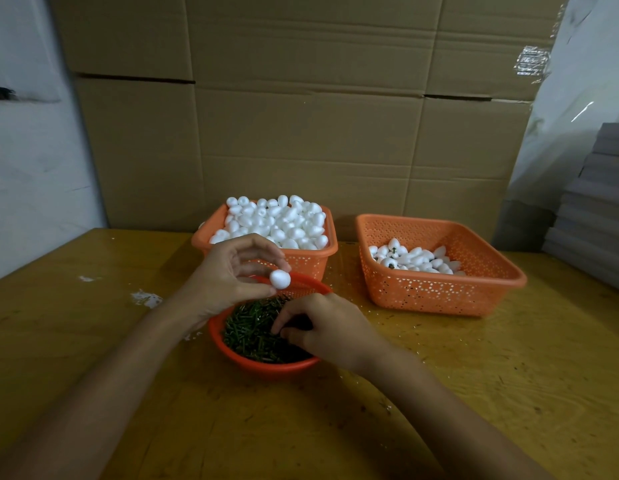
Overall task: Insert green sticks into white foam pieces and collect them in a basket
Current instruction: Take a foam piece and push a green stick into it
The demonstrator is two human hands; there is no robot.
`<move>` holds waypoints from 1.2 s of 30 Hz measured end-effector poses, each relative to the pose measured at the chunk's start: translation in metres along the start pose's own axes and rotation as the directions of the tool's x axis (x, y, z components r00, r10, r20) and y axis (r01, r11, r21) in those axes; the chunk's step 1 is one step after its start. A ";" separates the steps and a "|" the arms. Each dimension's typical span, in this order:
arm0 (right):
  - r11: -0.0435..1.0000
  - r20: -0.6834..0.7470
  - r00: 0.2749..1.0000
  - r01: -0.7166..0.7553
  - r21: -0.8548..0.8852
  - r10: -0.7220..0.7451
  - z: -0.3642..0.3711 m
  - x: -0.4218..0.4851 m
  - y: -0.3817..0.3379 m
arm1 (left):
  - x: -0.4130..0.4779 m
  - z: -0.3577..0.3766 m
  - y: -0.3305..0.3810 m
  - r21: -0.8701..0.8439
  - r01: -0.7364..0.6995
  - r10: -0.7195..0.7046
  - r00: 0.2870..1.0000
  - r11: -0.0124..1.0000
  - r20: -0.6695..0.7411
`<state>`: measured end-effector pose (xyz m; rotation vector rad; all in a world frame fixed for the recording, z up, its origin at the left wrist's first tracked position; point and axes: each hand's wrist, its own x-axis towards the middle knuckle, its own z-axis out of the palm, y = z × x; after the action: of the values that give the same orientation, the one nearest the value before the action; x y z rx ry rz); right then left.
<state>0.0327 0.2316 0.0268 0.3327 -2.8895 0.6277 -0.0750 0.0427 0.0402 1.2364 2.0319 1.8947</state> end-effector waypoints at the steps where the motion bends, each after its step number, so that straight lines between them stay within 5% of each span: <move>1: 1.000 0.001 1.000 -0.003 0.000 0.003 0.000 0.000 0.000 | 0.000 0.000 0.001 0.012 -0.003 0.003 1.000 1.000 0.009; 36: 0.999 0.013 1.000 -0.002 -0.035 0.003 -0.002 0.001 -0.004 | -0.001 0.000 0.001 0.082 0.004 -0.008 0.999 0.997 0.054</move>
<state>0.0332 0.2289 0.0305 0.3294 -2.9100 0.5768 -0.0734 0.0422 0.0409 1.2842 2.1030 1.7716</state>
